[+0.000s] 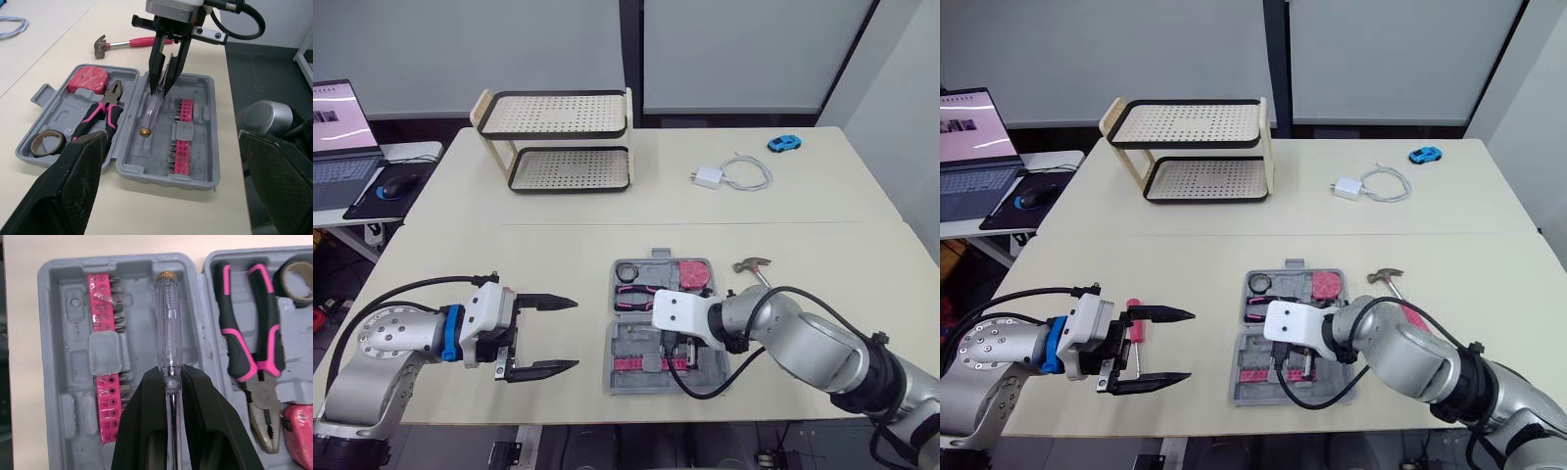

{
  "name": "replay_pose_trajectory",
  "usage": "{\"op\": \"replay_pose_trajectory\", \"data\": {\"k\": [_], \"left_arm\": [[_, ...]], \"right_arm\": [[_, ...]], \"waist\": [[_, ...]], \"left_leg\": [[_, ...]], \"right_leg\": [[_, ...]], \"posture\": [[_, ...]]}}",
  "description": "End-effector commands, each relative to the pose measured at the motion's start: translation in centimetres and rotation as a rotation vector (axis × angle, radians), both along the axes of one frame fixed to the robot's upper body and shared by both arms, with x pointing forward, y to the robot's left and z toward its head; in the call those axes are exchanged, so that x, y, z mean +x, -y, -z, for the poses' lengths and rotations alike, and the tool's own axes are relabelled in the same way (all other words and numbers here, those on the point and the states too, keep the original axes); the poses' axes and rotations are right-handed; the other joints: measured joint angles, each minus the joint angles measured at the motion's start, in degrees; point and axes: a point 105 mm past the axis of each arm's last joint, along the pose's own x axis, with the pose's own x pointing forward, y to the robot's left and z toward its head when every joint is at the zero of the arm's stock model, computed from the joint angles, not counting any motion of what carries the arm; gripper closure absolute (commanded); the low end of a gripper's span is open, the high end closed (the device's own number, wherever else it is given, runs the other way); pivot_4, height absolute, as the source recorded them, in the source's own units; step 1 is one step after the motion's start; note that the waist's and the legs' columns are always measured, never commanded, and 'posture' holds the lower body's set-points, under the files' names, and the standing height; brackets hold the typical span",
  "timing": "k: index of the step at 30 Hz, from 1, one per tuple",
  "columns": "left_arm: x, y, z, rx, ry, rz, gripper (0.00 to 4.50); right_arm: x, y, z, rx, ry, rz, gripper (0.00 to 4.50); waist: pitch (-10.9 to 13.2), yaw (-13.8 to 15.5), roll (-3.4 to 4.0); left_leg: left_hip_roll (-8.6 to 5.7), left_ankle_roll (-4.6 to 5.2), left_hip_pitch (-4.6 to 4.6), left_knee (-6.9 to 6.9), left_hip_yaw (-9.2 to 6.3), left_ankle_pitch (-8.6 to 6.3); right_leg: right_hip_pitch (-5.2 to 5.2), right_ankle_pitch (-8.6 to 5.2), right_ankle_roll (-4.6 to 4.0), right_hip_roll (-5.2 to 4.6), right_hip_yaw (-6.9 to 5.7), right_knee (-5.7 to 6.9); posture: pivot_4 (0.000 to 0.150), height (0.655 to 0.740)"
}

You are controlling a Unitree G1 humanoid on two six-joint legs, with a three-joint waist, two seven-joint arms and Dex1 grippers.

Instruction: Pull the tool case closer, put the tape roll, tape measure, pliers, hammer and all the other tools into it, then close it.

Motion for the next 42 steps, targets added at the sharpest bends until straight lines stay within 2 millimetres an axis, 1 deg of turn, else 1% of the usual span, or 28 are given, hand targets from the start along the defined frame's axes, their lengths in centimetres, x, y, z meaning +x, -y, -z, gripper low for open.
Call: {"op": "replay_pose_trajectory", "data": {"k": [1, 6, 10, 15, 23, 30, 34, 35, 39, 42], "left_arm": [[0.2, -0.2, -0.6, 0.007, 0.023, -0.002, 0.0], [0.3, 0.0, -0.5, 0.005, 0.017, -0.002, 0.0], [0.3, -0.2, -0.5, 0.011, 0.017, -0.004, 0.0], [0.5, -0.2, -0.6, 0.013, 0.021, -0.007, 0.0], [0.1, -0.2, -0.5, 0.017, 0.011, -0.003, 0.0], [-0.1, 0.0, -0.4, 0.018, 0.0, 0.005, 0.0], [-0.1, 0.1, -0.4, 0.017, -0.003, 0.006, 0.0], [-0.1, 0.1, -0.4, 0.017, -0.004, 0.007, 0.0], [-0.3, 0.0, -0.3, 0.02, -0.012, 0.01, 0.0], [-0.2, 0.1, -0.3, 0.02, -0.013, 0.011, 0.0]], "right_arm": [[0.5, -1.0, -0.4, -0.006, 0.054, -0.019, 4.34], [1.7, -1.7, -0.7, -0.017, 0.097, -0.007, 4.34], [2.1, -1.8, -0.4, -0.021, 0.106, -0.004, 4.34], [2.0, -1.7, 0.4, -0.029, 0.102, -0.019, 4.34], [1.6, -1.7, 1.4, -0.031, 0.087, -0.03, 4.34], [1.9, -1.2, 2.9, -0.035, 0.089, -0.018, 4.34], [2.1, -1.4, 3.3, -0.018, 0.086, -0.006, 4.34], [2.1, -1.5, 3.2, -0.015, 0.089, -0.006, 3.62], [2.1, -1.9, 2.4, -0.005, 0.113, -0.023, 2.28], [2.1, -1.9, 1.8, 0.003, 0.117, -0.029, 2.28]], "waist": [[0.0, -0.01, 0.0], [0.0, -0.04, 0.0], [0.0, -0.05, 0.01], [0.0, -0.06, 0.01], [0.0, -0.06, 0.01], [0.0, -0.06, 0.0], [0.0, -0.06, 0.0], [0.0, -0.06, 0.0], [0.0, -0.07, 0.0], [0.0, -0.05, 0.0]], "left_leg": [[0.0, 0.0, 0.0, 0.0, 0.0, 0.0], [-0.01, 0.0, 0.0, 0.0, 0.01, 0.0], [-0.01, 0.0, -0.01, -0.01, 0.01, 0.0], [-0.02, 0.0, -0.01, -0.02, 0.02, 0.0], [-0.01, 0.0, -0.02, -0.02, 0.03, 0.0], [-0.02, 0.0, -0.01, -0.01, 0.03, 0.0], [-0.01, 0.0, -0.01, -0.02, 0.04, 0.0], [-0.02, 0.0, -0.01, -0.02, 0.03, 0.0], [-0.02, 0.0, -0.01, -0.02, 0.03, 0.0], [-0.01, 0.0, -0.01, -0.02, 0.02, 0.0]], "right_leg": [[-0.01, 0.0, 0.0, 0.0, 0.0, 0.01], [-0.05, 0.0, -0.01, 0.02, 0.0, 0.02], [-0.06, 0.0, -0.01, 0.02, 0.01, 0.02], [-0.07, 0.01, -0.01, 0.03, 0.01, 0.02], [-0.08, 0.01, -0.01, 0.02, 0.02, 0.02], [-0.08, 0.01, -0.01, 0.02, 0.02, 0.02], [-0.07, 0.01, -0.01, 0.02, 0.03, 0.02], [-0.07, 0.01, -0.01, 0.03, 0.03, 0.02], [-0.07, 0.01, -0.01, 0.05, 0.03, 0.03], [-0.07, 0.01, -0.01, 0.05, 0.02, 0.03]], "posture": [[0.15, 0.74], [0.15, 0.74], [0.15, 0.74], [0.15, 0.74], [0.15, 0.74], [0.15, 0.74], [0.15, 0.74], [0.15, 0.74], [0.15, 0.74], [0.15, 0.74]]}}
